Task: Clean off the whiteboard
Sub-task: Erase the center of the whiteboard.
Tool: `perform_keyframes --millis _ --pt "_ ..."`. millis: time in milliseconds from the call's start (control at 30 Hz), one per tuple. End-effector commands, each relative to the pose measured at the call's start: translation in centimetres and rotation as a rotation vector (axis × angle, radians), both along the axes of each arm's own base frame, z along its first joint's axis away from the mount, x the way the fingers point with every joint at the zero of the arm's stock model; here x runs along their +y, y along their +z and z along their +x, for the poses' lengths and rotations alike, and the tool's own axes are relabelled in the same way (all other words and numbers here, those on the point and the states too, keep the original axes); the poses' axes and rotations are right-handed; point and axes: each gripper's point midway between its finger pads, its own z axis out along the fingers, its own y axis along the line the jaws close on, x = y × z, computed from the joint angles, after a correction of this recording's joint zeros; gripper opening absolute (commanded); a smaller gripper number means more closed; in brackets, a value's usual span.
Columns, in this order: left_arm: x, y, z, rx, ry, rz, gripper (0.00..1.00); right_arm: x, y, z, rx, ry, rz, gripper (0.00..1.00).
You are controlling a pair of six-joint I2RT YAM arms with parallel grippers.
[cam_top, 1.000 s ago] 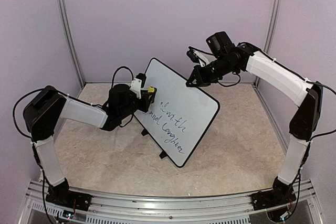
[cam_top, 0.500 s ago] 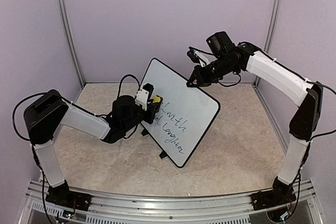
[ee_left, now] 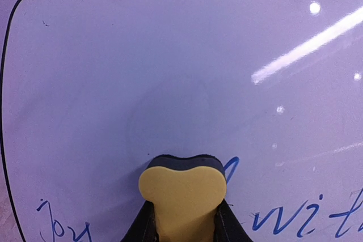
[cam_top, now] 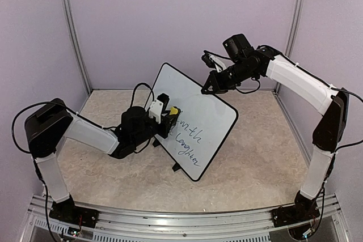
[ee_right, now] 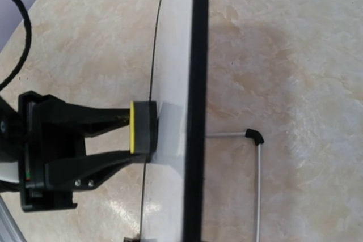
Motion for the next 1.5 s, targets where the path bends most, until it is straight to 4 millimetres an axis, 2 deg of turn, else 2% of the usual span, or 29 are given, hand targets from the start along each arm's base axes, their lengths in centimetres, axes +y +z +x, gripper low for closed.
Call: perform_keyframes --millis 0,100,233,300,533,667,967,1133,1333,1467 --pt "-2.9 -4.5 -4.3 0.109 -0.197 0.097 0.12 5.1 -1.3 -7.1 0.077 0.347 0.059 0.00" --pt "-1.8 -4.6 -2.7 0.100 -0.118 0.118 0.12 5.1 -1.3 -7.0 0.077 0.345 0.057 0.00" --pt "1.0 -4.8 1.1 0.137 0.004 0.113 0.12 4.9 -1.2 -7.1 0.074 0.344 0.053 0.00" --pt "2.2 -4.3 2.4 0.137 0.036 0.101 0.12 4.9 -1.2 -7.1 0.072 0.344 0.053 0.00" --pt "3.5 -2.1 4.5 0.109 0.067 0.075 0.12 5.0 -1.1 -7.1 0.073 0.343 0.055 0.00" --pt "2.3 -2.2 3.4 0.109 0.016 0.083 0.12 4.9 -1.1 -7.1 0.074 0.340 0.054 0.00" --pt "-2.6 -3.9 -3.0 0.092 -0.145 0.096 0.12 5.2 -1.4 -7.0 0.080 0.344 0.056 0.00" --pt "-4.1 -4.5 -5.1 0.104 -0.200 0.102 0.12 5.1 -1.3 -7.1 0.079 0.346 0.056 0.00" --pt "-4.5 -4.9 -6.5 0.115 -0.218 0.111 0.12 5.0 -1.2 -7.1 0.074 0.343 0.055 0.00" --pt "-3.2 -4.9 -4.9 0.089 -0.125 0.135 0.12 5.1 -1.4 -7.1 0.078 0.343 0.054 0.00"
